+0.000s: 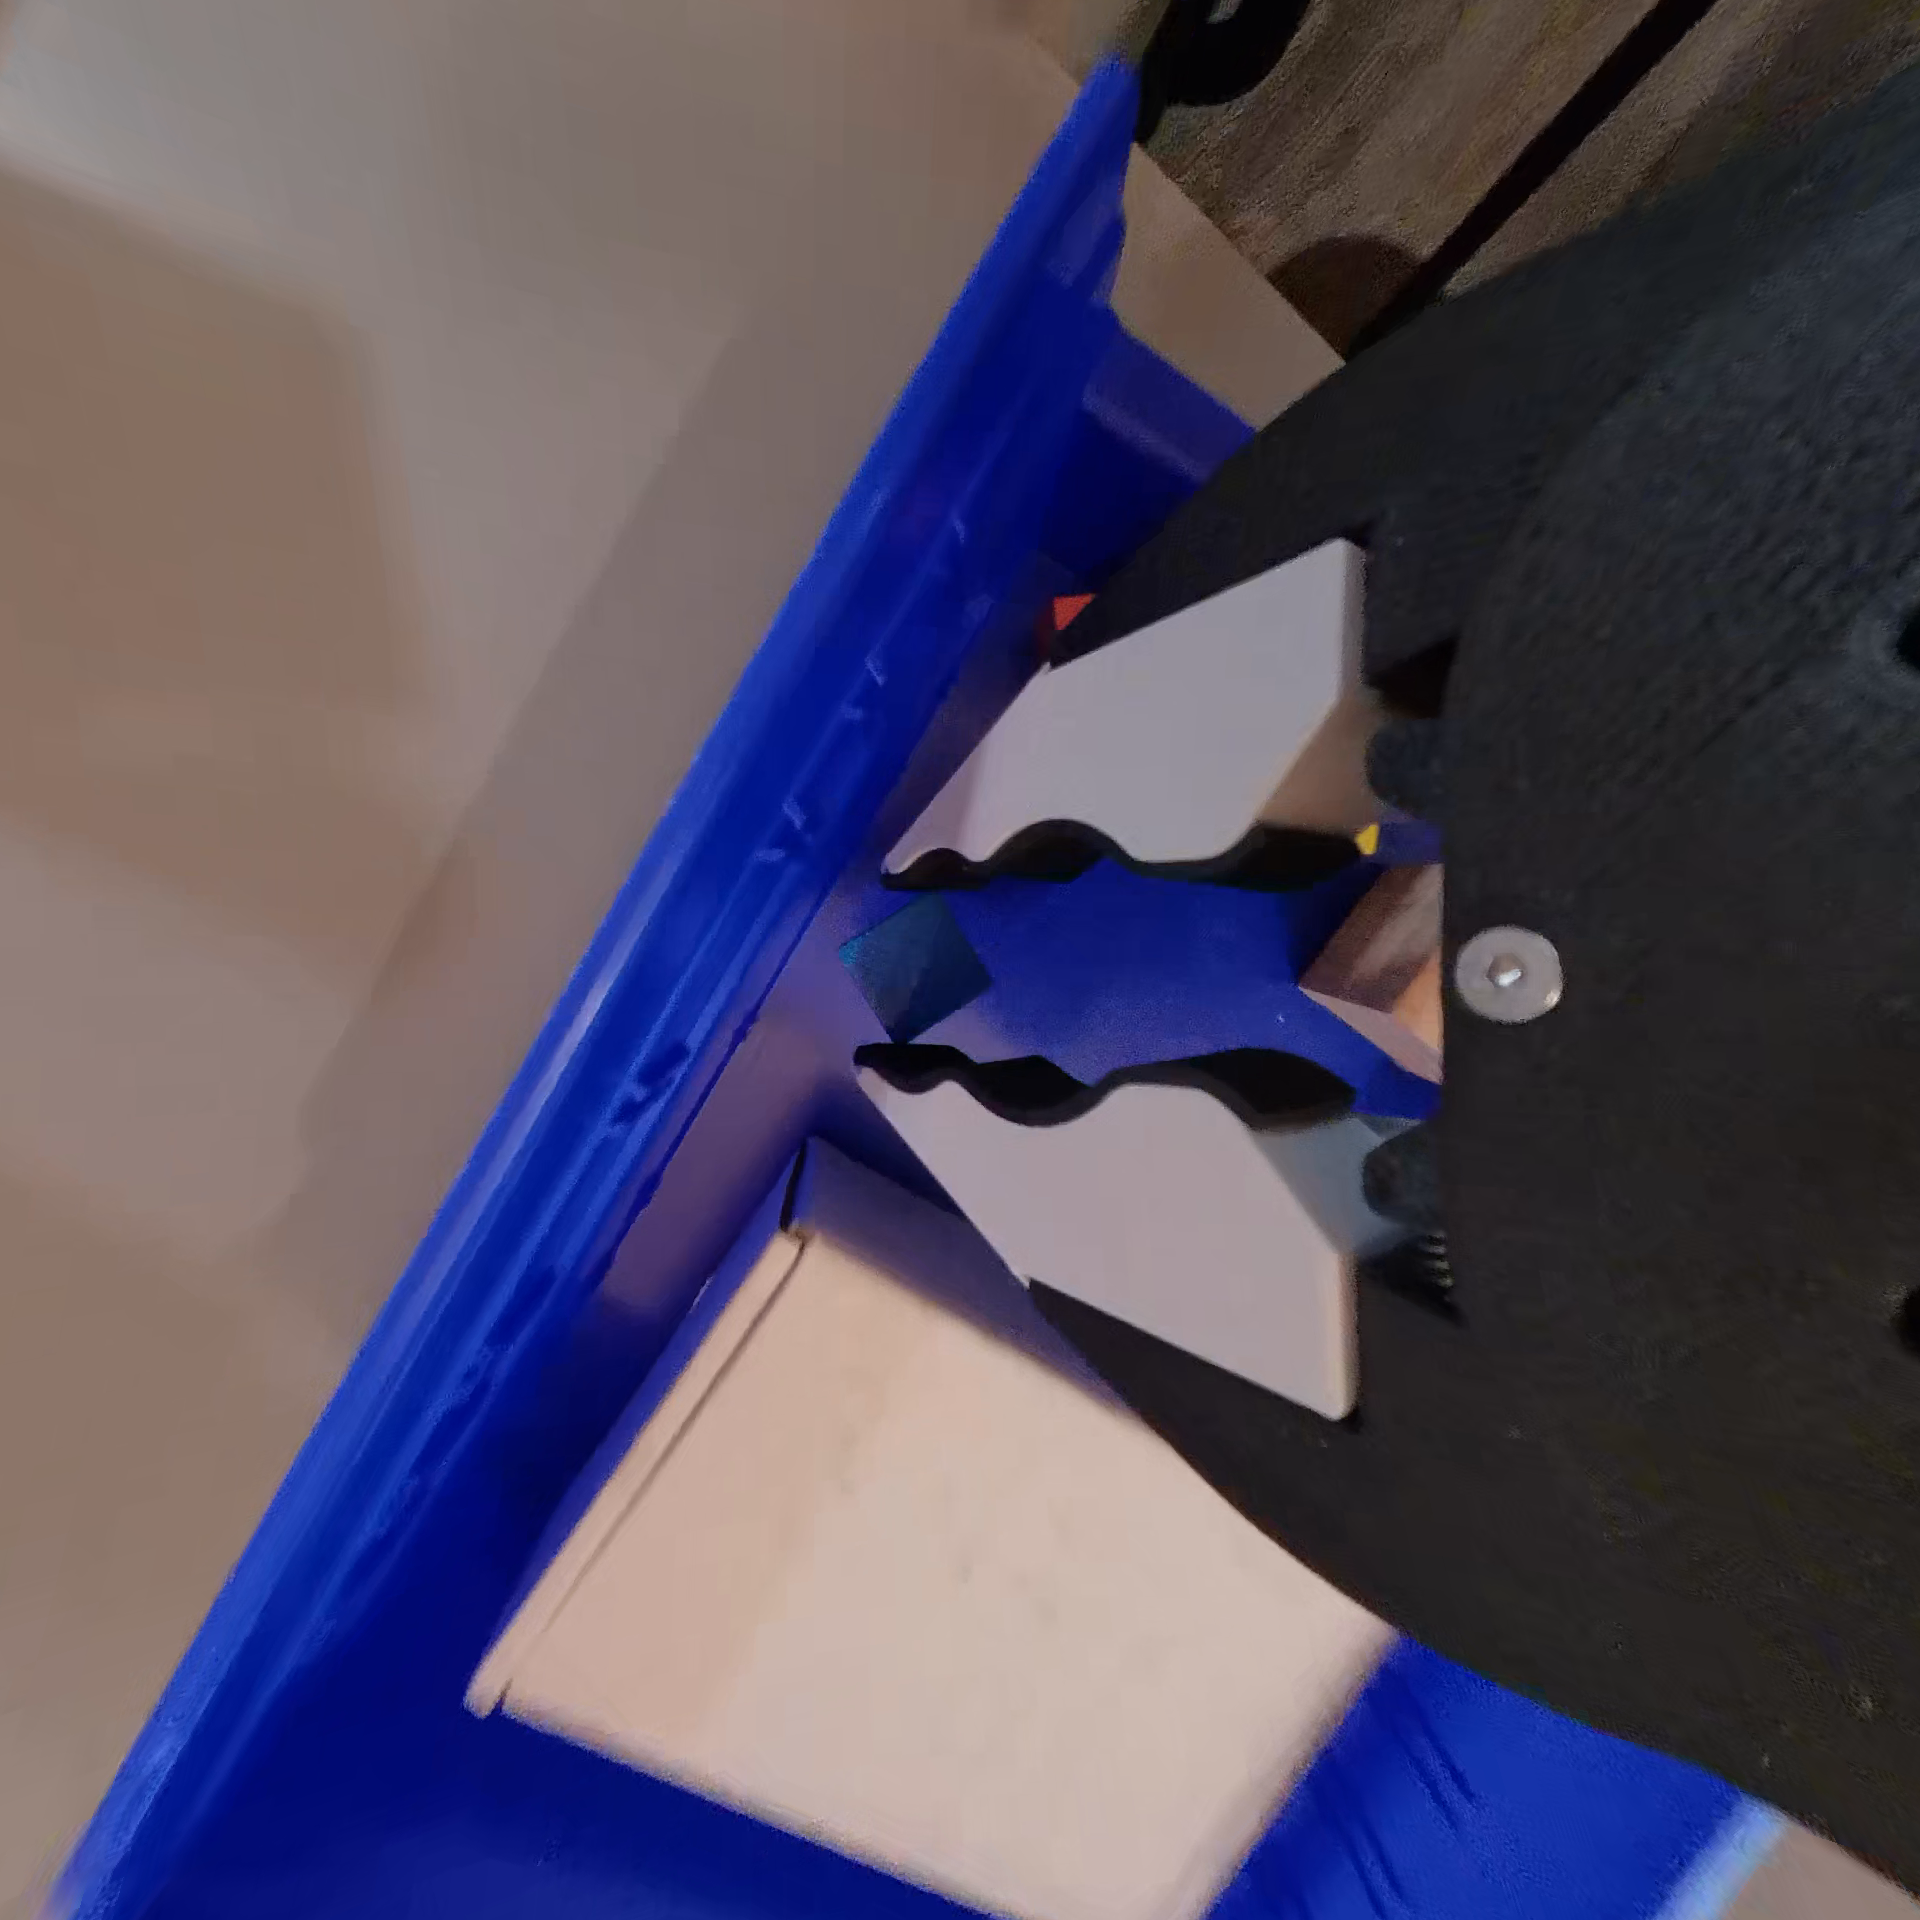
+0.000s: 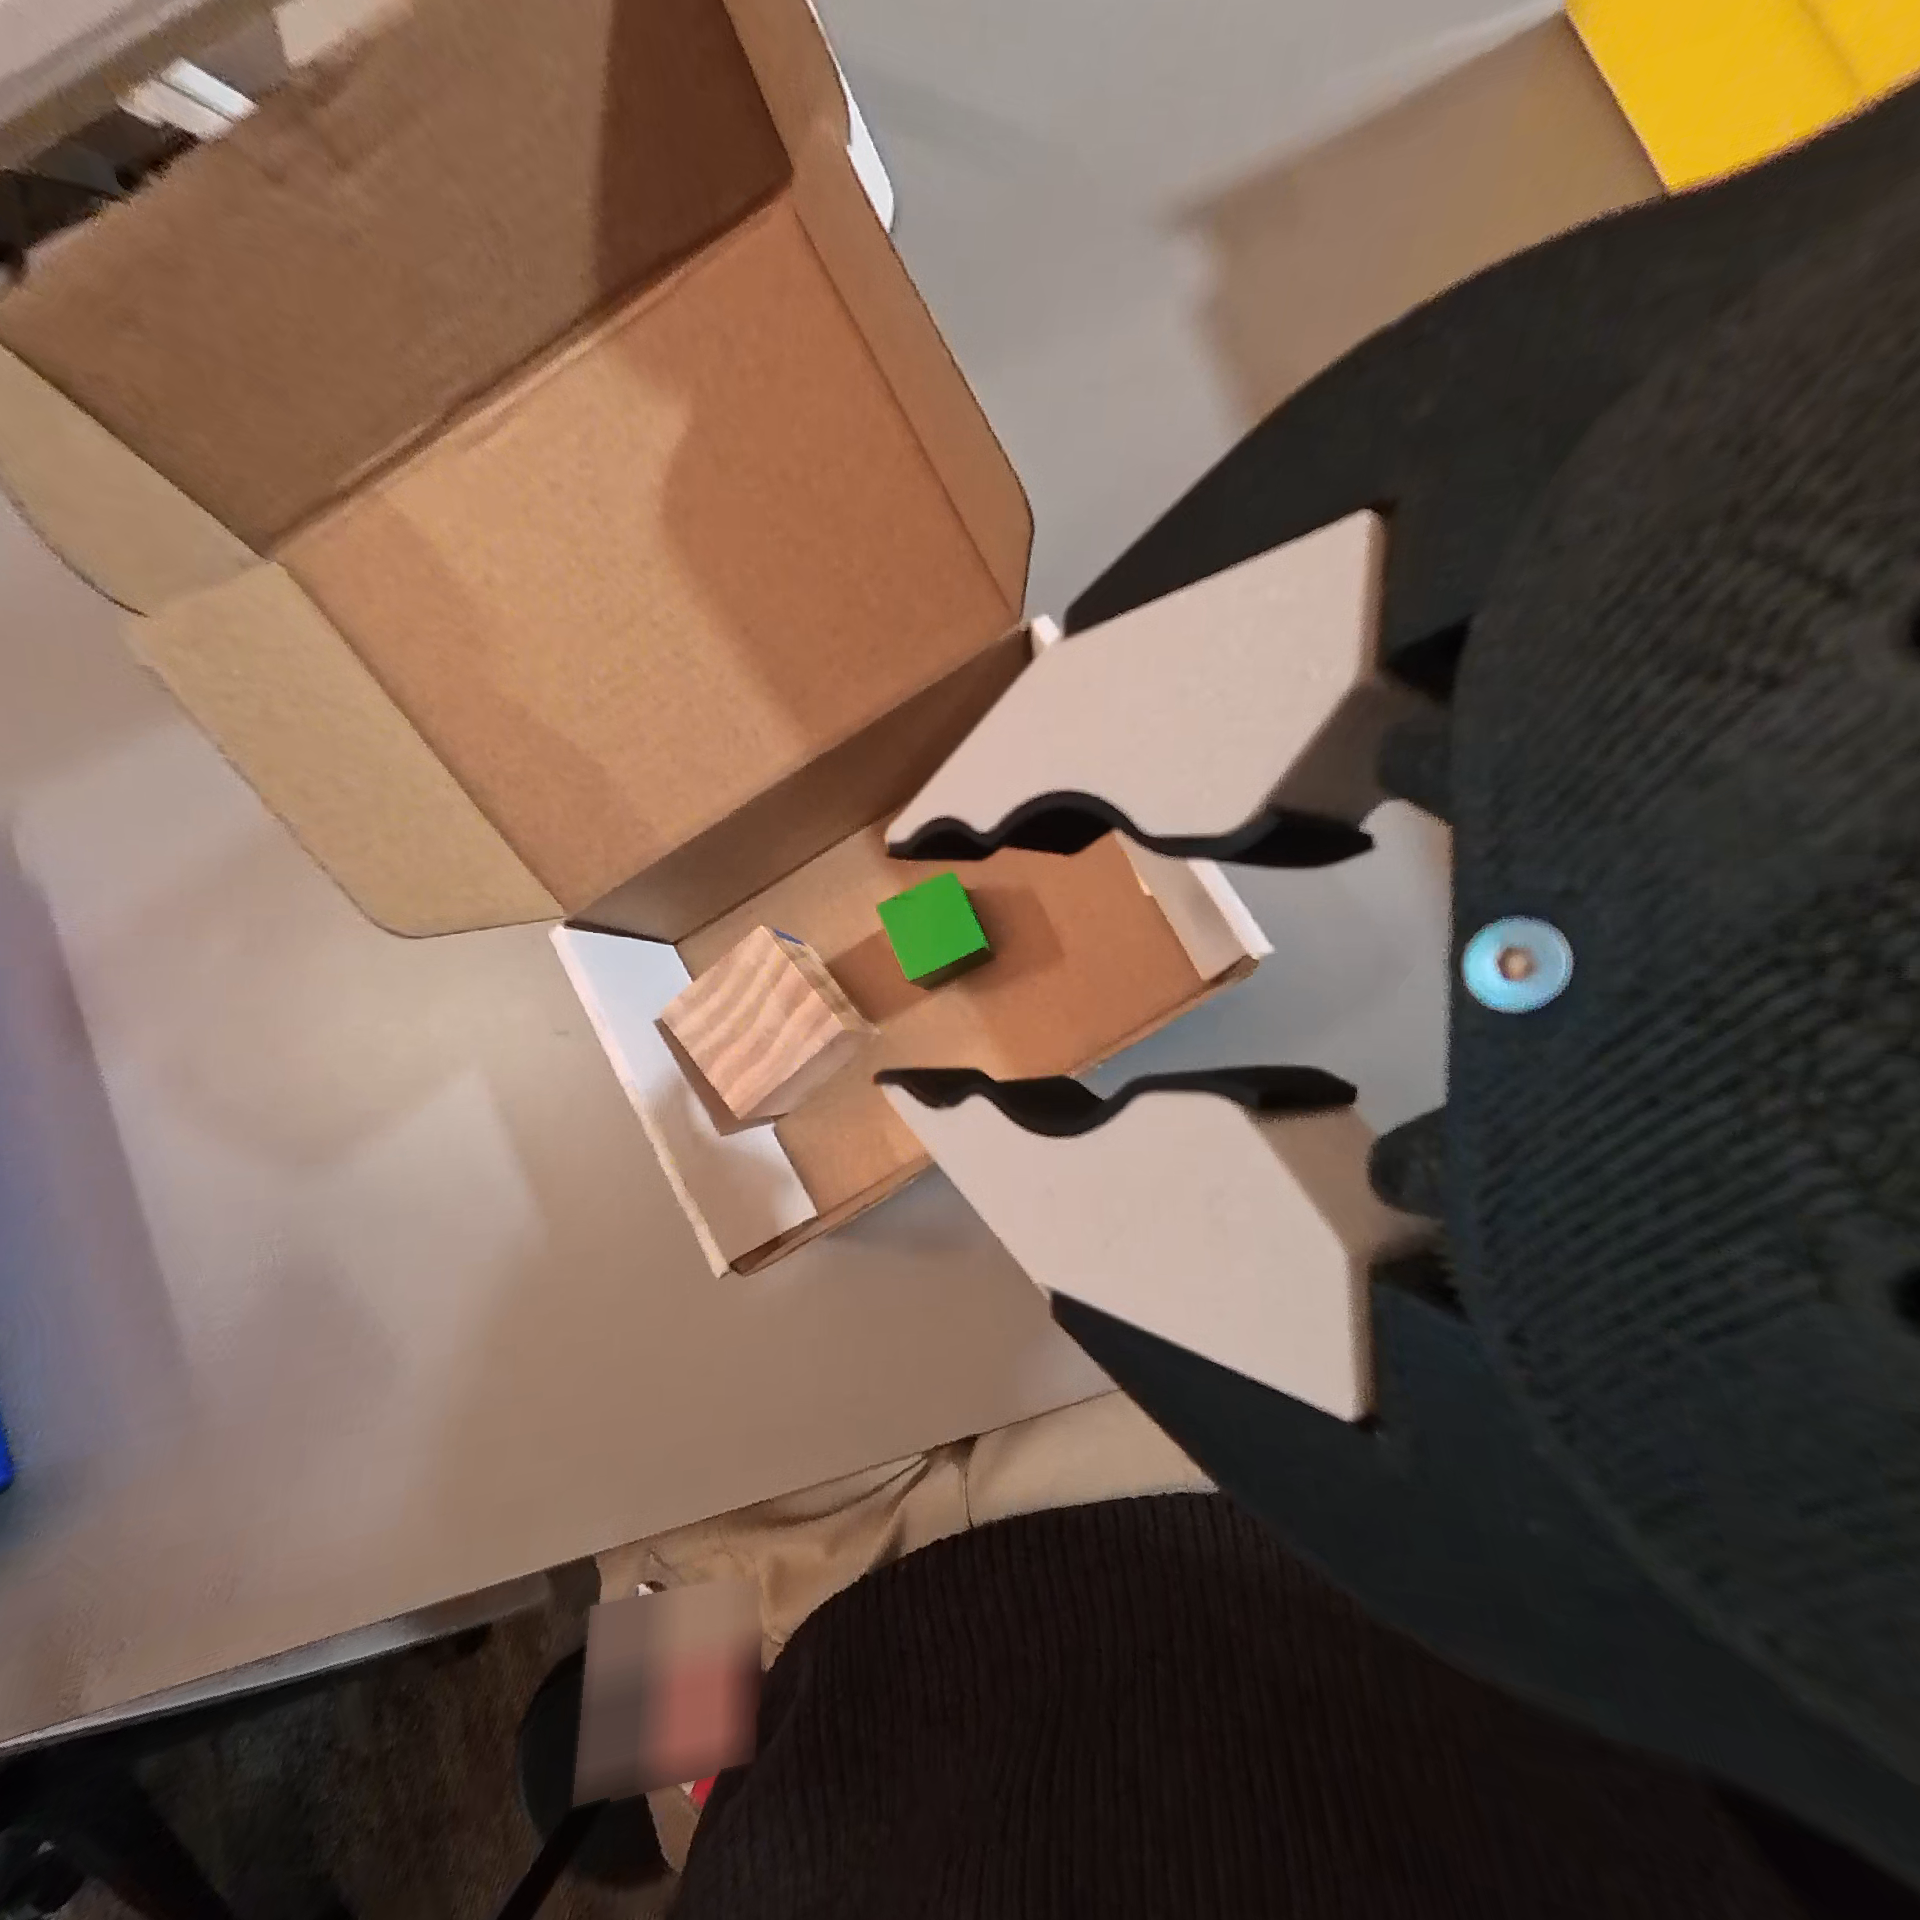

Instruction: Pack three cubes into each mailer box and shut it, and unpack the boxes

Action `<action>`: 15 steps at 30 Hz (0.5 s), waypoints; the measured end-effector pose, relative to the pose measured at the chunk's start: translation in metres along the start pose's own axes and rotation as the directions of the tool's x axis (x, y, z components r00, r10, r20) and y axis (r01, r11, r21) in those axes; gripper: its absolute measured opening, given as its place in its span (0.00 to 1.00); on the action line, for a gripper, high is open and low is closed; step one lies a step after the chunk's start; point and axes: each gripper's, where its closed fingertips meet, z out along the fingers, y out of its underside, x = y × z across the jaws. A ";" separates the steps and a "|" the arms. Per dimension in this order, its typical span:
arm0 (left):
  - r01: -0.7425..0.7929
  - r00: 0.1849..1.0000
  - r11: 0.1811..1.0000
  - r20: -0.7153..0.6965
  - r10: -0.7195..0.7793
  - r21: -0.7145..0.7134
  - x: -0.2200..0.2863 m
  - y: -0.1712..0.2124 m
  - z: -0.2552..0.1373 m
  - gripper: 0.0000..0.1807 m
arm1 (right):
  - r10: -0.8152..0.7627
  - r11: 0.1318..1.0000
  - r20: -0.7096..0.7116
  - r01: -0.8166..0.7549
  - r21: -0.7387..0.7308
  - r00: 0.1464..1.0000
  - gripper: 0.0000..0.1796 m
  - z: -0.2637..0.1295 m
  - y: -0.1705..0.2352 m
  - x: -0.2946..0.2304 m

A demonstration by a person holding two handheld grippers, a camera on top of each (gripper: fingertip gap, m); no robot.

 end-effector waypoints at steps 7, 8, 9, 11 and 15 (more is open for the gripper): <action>-0.088 0.996 0.844 0.070 0.060 0.529 0.049 -0.123 -0.114 0.15 | 0.005 0.969 0.059 -0.020 0.247 0.998 0.23 -0.005 -0.045 -0.016; -0.105 0.994 0.788 0.051 0.093 0.607 0.072 -0.144 -0.125 0.15 | 0.021 0.945 0.108 -0.055 0.323 0.994 0.23 -0.008 -0.056 -0.022; -0.108 0.992 0.731 0.021 0.127 0.674 0.096 -0.164 -0.133 0.15 | 0.030 0.912 0.153 -0.089 0.400 0.988 0.24 -0.012 -0.066 -0.026; -0.055 0.984 0.630 -0.066 0.166 0.775 0.143 -0.199 -0.139 0.15 | 0.036 0.826 0.224 -0.155 0.542 0.974 0.24 -0.021 -0.080 -0.034; 0.205 0.901 0.527 -0.369 0.229 0.825 0.227 -0.250 -0.117 0.15 | 0.007 0.681 0.208 -0.157 0.716 0.978 0.25 -0.029 -0.076 -0.044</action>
